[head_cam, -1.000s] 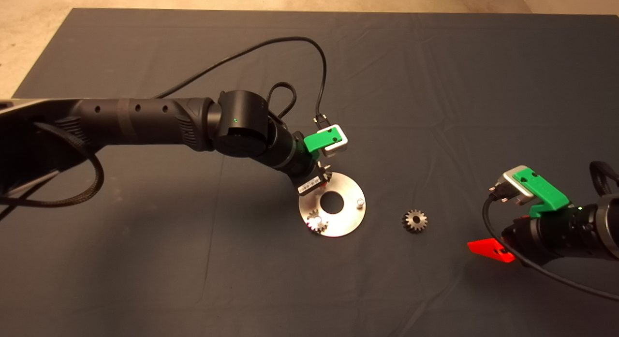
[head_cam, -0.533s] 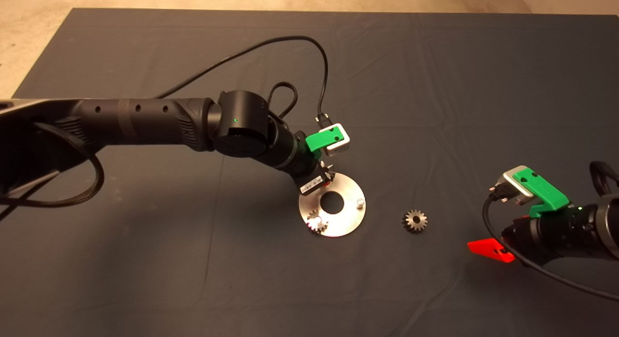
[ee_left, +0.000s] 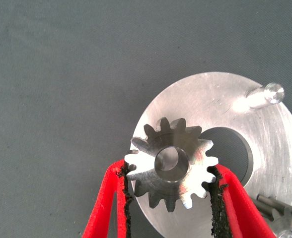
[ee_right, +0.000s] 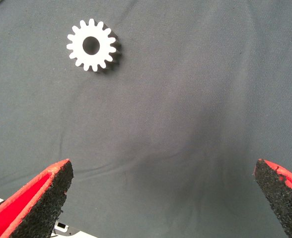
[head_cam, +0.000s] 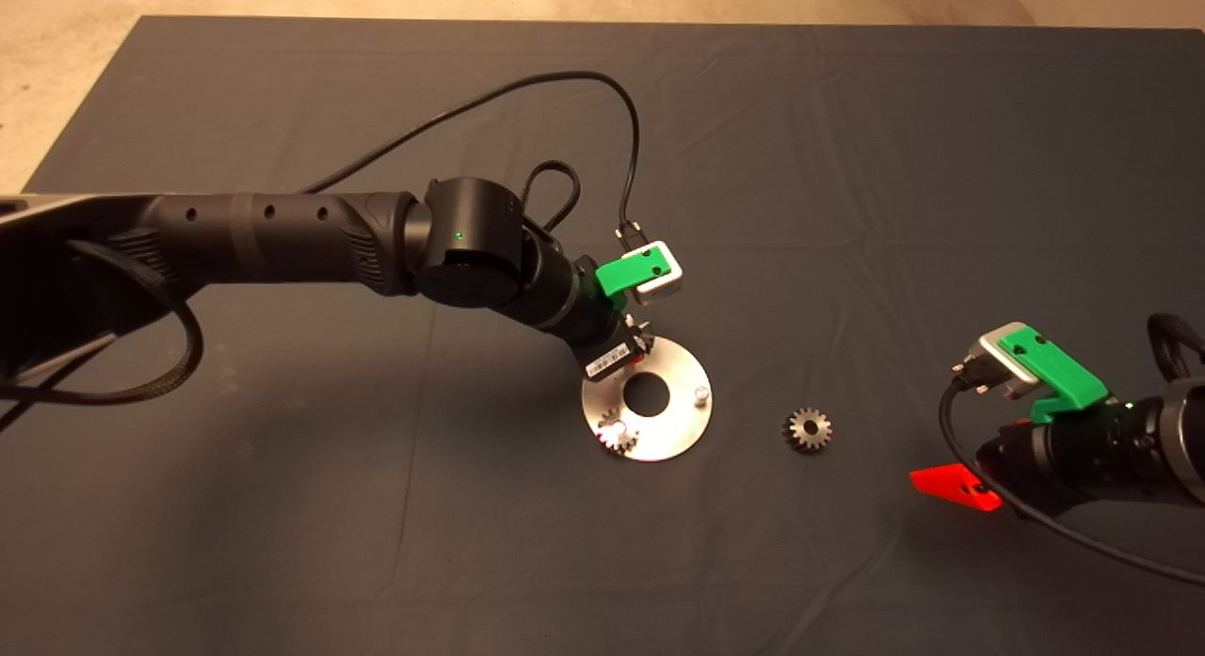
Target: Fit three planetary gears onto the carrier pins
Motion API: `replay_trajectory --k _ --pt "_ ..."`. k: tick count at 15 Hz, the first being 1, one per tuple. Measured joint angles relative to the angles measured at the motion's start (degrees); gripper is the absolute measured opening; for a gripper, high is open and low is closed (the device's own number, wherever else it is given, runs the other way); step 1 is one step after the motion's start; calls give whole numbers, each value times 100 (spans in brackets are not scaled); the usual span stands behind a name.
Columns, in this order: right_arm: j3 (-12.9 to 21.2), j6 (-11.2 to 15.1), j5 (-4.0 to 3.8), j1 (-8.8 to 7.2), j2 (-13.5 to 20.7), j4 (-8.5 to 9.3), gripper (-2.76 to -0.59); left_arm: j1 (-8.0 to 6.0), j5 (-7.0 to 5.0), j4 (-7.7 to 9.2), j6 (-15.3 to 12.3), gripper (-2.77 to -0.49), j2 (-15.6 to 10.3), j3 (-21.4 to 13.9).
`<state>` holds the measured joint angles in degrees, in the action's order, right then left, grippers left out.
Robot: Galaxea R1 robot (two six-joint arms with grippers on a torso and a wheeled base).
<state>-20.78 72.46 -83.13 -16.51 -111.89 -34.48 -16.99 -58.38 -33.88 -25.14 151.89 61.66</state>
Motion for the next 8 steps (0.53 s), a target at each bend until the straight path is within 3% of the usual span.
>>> replay_trajectory --k 8 --pt "0 0 6 0 0 0 -63 2 144 0 6 -254 -16 0"
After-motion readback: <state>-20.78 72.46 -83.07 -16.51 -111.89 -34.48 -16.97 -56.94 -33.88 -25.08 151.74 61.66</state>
